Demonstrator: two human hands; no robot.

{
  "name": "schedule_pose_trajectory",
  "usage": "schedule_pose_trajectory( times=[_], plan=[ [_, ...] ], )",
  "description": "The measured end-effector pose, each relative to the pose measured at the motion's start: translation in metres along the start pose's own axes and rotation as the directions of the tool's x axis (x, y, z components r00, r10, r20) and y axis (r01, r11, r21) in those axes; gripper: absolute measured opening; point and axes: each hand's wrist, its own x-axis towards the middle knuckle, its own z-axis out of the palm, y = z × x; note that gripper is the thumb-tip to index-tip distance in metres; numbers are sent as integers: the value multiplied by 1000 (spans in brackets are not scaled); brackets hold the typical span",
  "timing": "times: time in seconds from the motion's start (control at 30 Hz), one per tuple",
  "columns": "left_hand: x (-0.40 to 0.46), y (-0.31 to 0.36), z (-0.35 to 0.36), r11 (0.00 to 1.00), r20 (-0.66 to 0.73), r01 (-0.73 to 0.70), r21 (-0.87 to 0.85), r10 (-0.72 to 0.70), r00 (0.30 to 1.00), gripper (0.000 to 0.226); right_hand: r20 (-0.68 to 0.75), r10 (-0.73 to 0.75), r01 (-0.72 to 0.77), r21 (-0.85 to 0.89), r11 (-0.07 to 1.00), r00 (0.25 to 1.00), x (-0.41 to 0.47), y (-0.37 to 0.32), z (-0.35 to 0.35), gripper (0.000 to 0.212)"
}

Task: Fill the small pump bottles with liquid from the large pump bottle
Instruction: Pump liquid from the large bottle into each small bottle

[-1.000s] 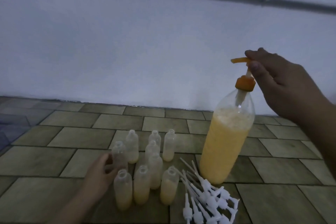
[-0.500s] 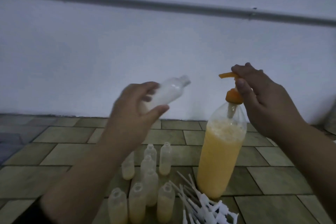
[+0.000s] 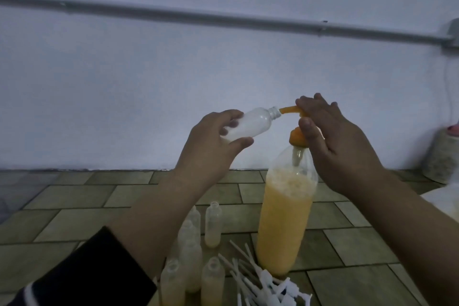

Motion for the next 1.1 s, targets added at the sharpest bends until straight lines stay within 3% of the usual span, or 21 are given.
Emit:
schedule_pose_trajectory(
  times=[0.33, 0.6, 0.73, 0.87, 1.0, 1.1],
  plan=[
    [3, 9, 0, 991, 40, -97, 90, 94, 995, 44, -56, -18, 17, -8, 1000, 998, 2, -8, 6, 65],
    [1, 6, 4, 969, 96, -140, 201, 123, 988, 43, -174, 100, -81, 113, 990, 980, -9, -13, 33, 62],
    [3, 6, -1, 960, 75, -147, 239, 133, 988, 43, -92, 21, -12, 95, 995, 996, -1, -13, 21, 67],
    [6, 13, -4, 949, 29, -198, 244, 197, 980, 44, -154, -1, 19, 117, 993, 988, 4, -14, 11, 59],
    [5, 10, 4, 961, 42, -179, 212, 173, 984, 44, -171, 101, -72, 171, 983, 980, -3, -13, 22, 55],
    [3, 7, 3, 972, 72, -124, 200, 111, 991, 46, -143, 98, -75, 162, 984, 985, -8, -15, 22, 50]
  ],
)
